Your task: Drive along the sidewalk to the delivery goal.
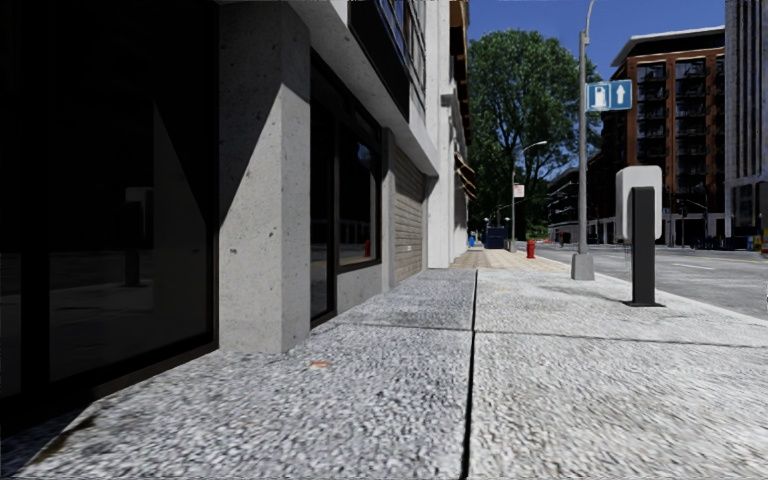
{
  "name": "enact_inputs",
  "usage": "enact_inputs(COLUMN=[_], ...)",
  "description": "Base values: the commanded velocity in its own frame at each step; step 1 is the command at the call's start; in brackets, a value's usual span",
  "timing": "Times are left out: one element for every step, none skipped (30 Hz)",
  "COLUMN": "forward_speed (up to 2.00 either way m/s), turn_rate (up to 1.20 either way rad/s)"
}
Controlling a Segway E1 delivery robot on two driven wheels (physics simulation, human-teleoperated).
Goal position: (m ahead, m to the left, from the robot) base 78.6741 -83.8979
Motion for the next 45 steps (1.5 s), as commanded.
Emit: enact_inputs(forward_speed=[2.0, 2.0, 2.0, 2.0, 2.0, 2.0, 2.0, 2.0, 2.0, 2.0, 2.0, 2.0, 2.0, 2.0, 2.0, 2.0, 2.0, 2.0, 2.0, 2.0, 2.0, 2.0, 2.0, 2.0, 2.0, 2.0, 2.0, 2.0, 2.0, 2.0, 2.0, 2.0, 2.0, 2.0, 2.0, 2.0, 2.0, 2.0, 2.0, 2.0, 2.0, 2.0, 2.0, 2.0, 2.0], turn_rate=[-0.34, -0.34, -0.34, -0.34, -0.34, -0.34, -0.34, -0.34, -0.34, -0.34, -0.34, -0.34, -0.34, -0.34, -0.34, -0.34, -0.34, -0.34, -0.34, -0.34, -0.34, -0.33, 0.0, 0.0, 0.0, 0.0, 0.0, 0.0, 0.0, 0.0, 0.0, 0.0, 0.0, 0.0, 0.0, 0.0, 0.0, -0.46, -0.46, -0.57, -0.6, -0.6, -0.6, -0.61, -0.61])
